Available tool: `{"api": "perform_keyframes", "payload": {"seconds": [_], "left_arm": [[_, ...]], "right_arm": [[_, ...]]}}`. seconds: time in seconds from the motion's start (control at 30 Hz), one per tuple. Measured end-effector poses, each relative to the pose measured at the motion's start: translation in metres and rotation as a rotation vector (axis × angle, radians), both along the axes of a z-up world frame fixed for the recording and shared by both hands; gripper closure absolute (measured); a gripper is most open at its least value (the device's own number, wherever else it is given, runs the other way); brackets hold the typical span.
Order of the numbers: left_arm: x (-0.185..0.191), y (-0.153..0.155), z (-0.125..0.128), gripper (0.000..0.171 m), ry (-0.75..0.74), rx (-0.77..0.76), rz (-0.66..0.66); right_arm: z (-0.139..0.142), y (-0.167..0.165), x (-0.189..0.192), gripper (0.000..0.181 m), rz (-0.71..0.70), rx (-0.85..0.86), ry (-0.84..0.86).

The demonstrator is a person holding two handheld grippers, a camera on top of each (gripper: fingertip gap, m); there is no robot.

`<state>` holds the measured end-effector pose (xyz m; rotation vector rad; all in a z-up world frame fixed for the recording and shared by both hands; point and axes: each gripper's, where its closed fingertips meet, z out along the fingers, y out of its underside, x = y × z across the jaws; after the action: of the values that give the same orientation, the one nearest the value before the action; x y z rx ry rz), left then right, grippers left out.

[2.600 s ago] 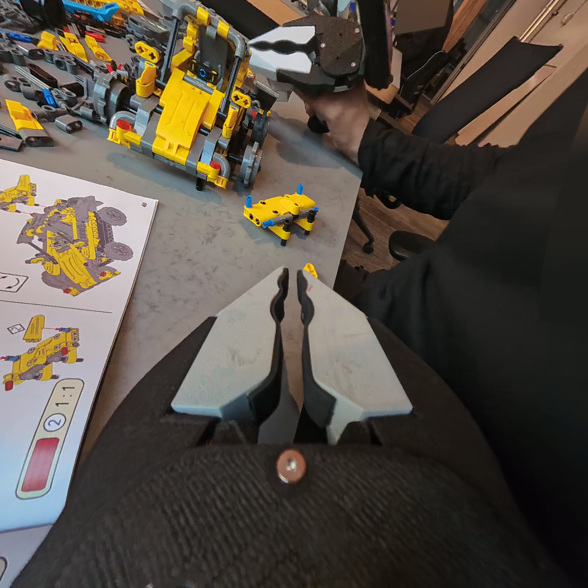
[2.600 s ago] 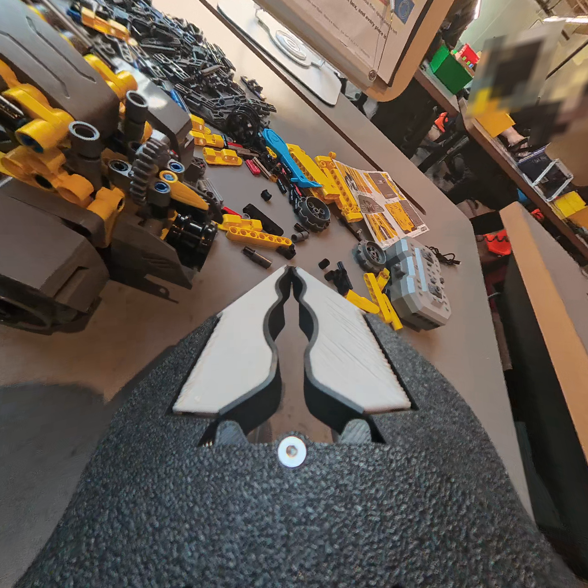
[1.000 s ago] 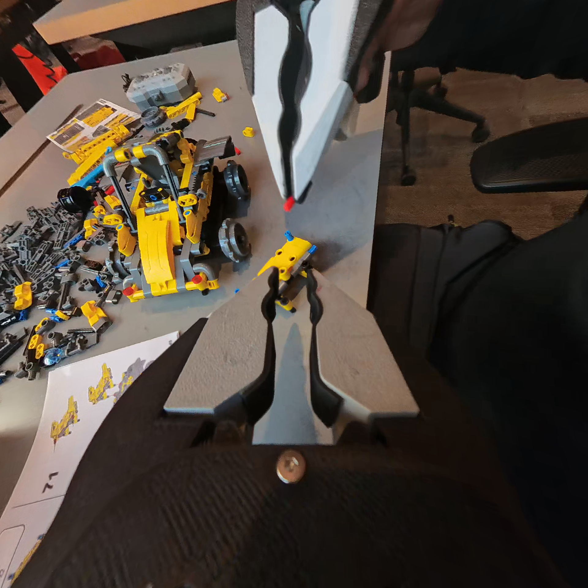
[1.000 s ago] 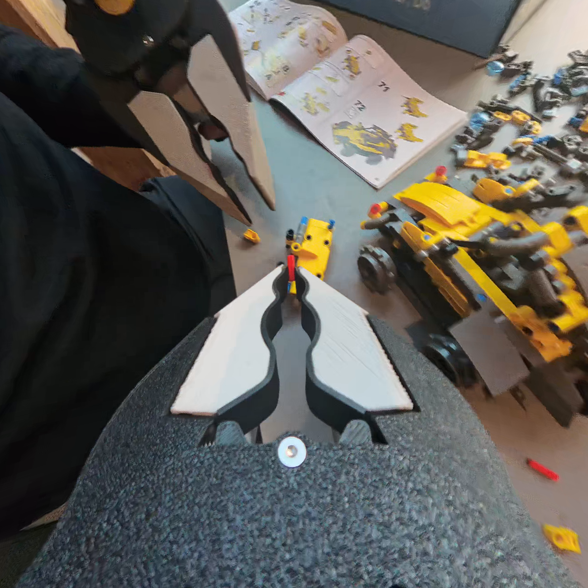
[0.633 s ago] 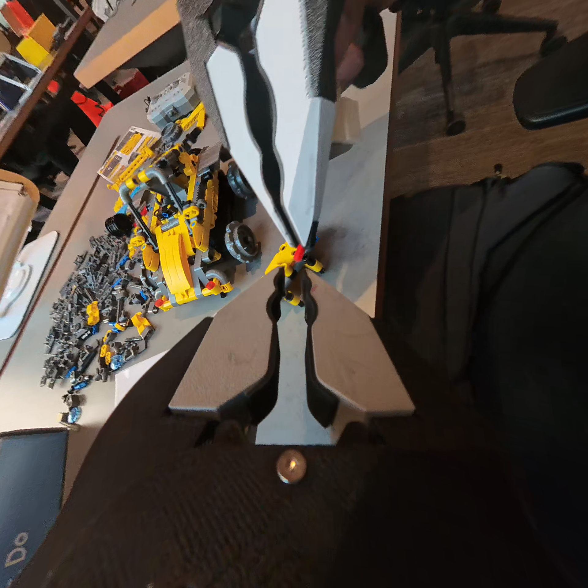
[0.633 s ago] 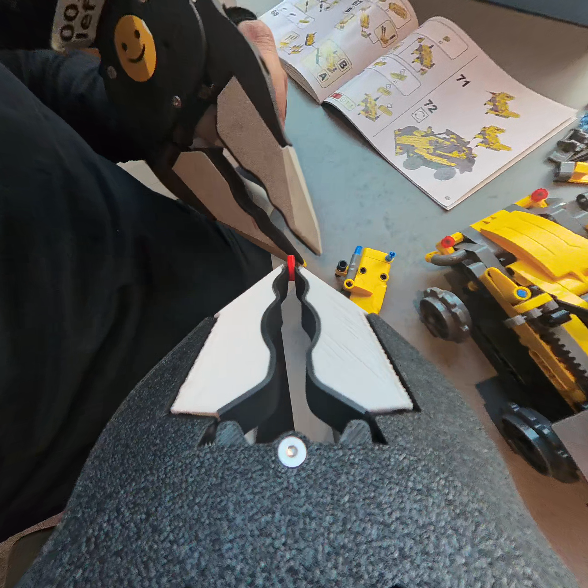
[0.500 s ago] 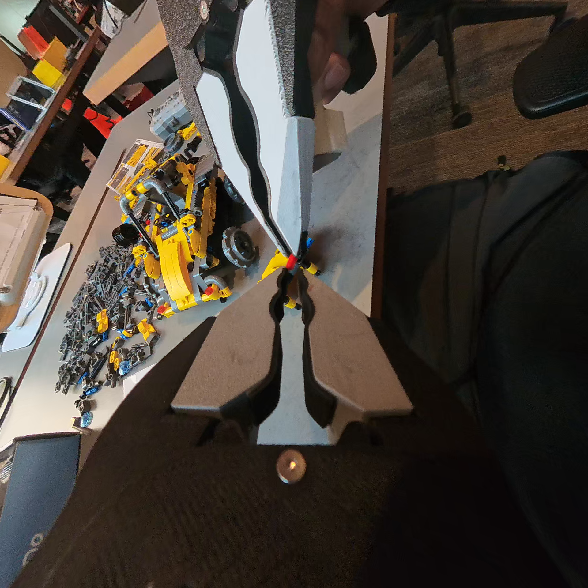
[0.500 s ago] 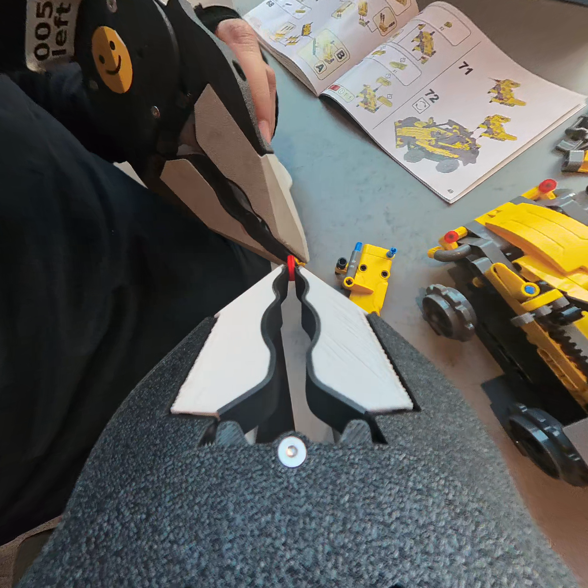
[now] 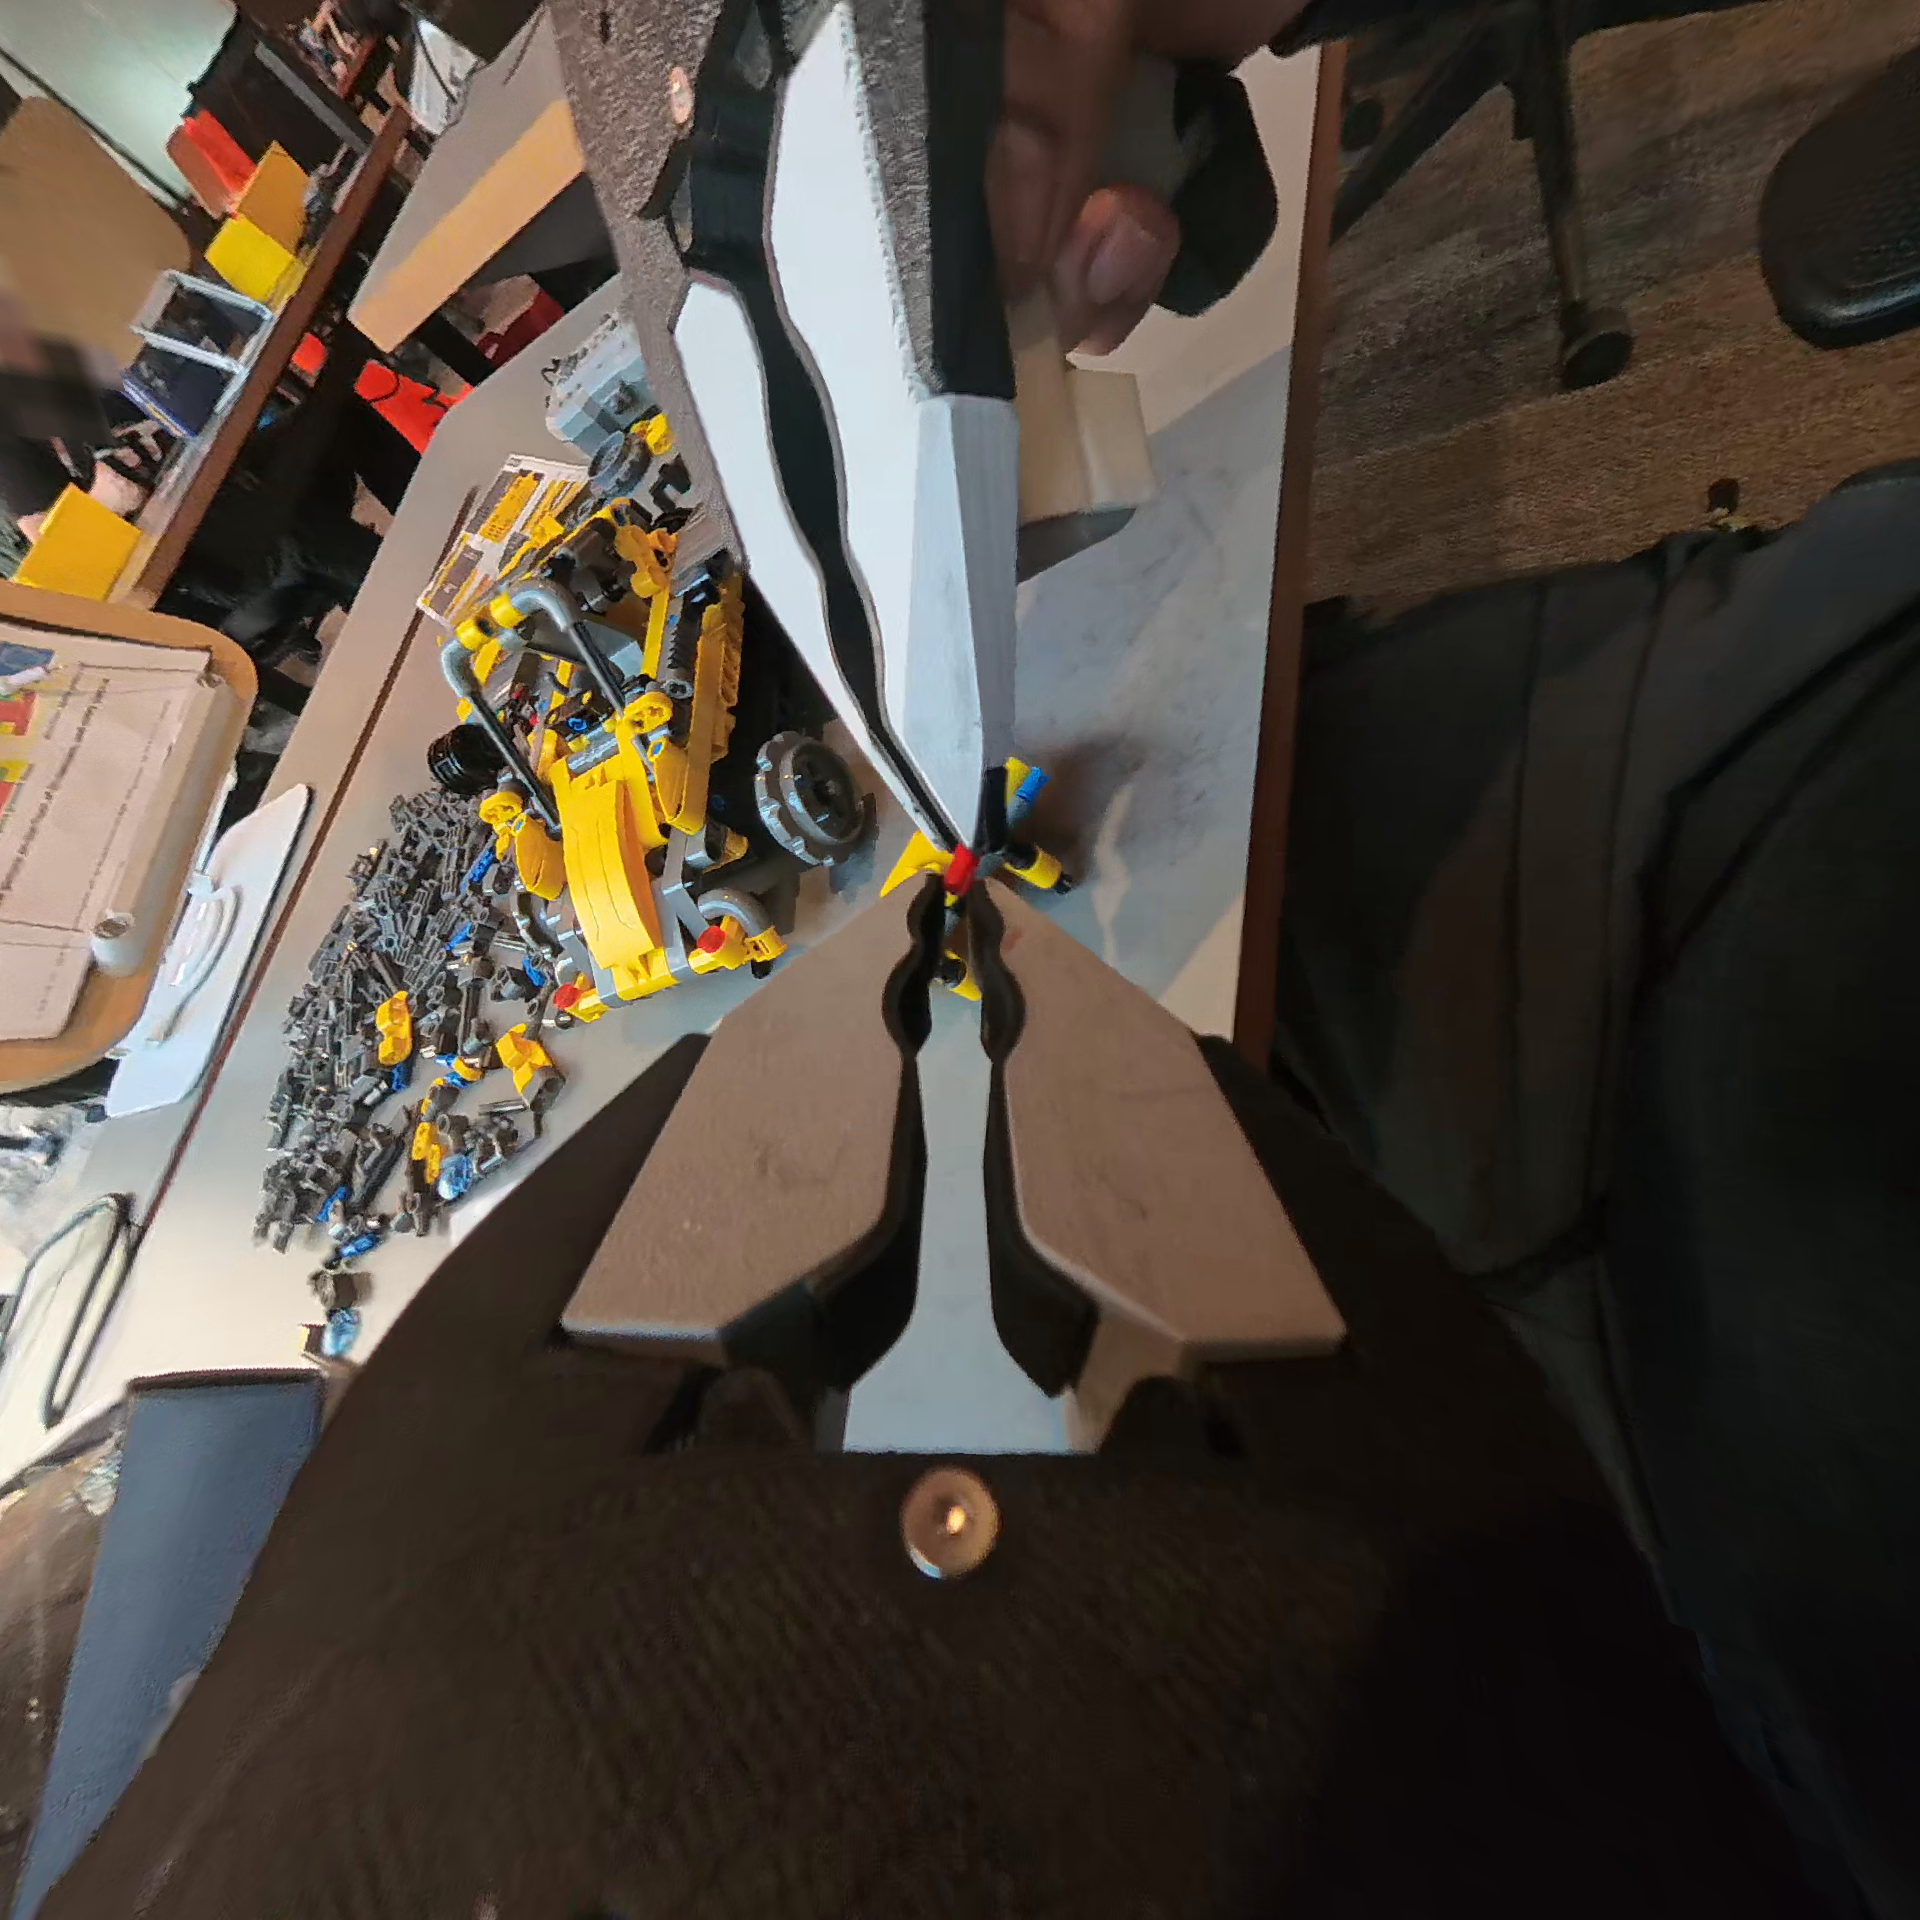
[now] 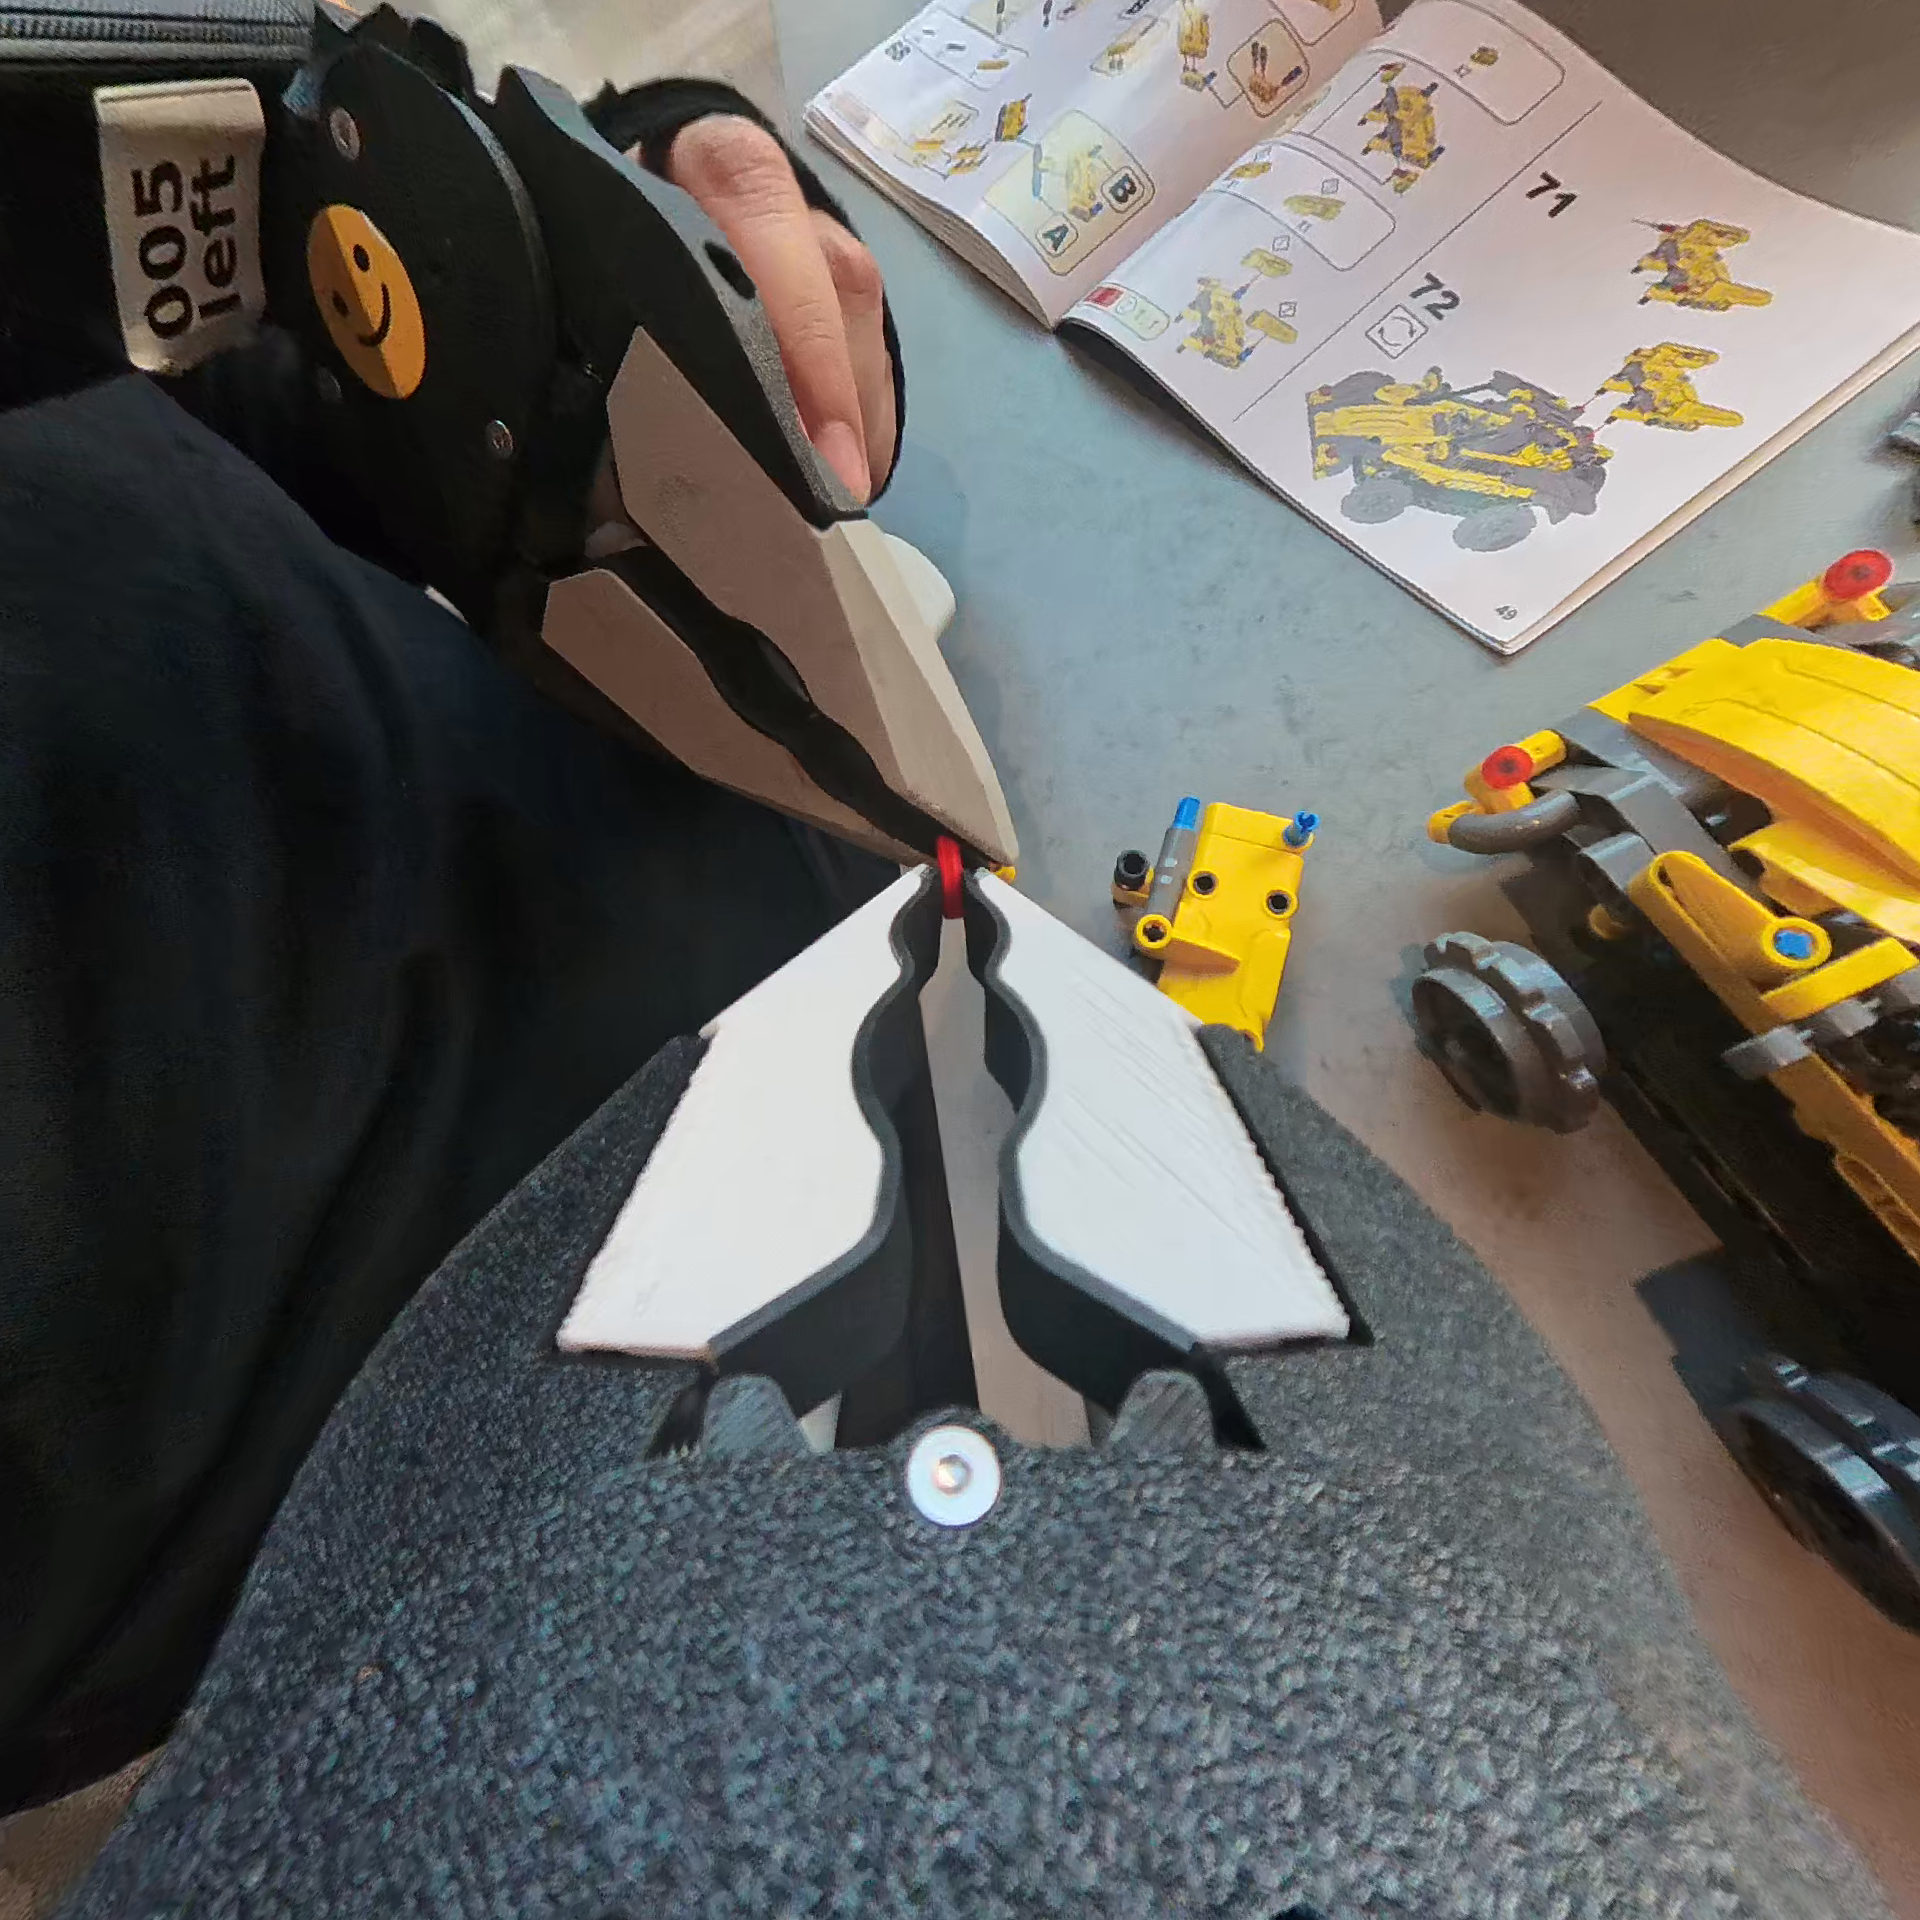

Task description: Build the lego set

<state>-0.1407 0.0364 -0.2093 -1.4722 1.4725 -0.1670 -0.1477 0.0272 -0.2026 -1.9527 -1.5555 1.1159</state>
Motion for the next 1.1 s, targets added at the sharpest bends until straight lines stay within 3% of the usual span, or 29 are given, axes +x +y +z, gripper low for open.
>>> {"api": "perform_keyframes", "payload": {"seconds": [0.33, 0.6, 0.8, 1.1], "left_arm": [[0.0, -0.002, -0.011, 0.167, -0.007, -0.105, 0.002], [-0.002, 0.0, -0.01, 0.171, 0.015, -0.054, 0.022], [-0.006, 0.006, 0.004, 0.171, -0.146, -0.131, 0.069], [-0.003, 0.002, 0.017, 0.171, -0.241, -0.168, 0.042]], "right_arm": [[-0.009, 0.001, -0.002, 0.178, -0.001, -0.041, -0.02], [-0.005, 0.003, -0.003, 0.177, -0.011, -0.008, -0.015], [0.025, 0.011, 0.003, 0.179, -0.096, -0.013, 0.172], [0.024, 0.006, -0.002, 0.169, -0.116, -0.034, 0.214]]}}
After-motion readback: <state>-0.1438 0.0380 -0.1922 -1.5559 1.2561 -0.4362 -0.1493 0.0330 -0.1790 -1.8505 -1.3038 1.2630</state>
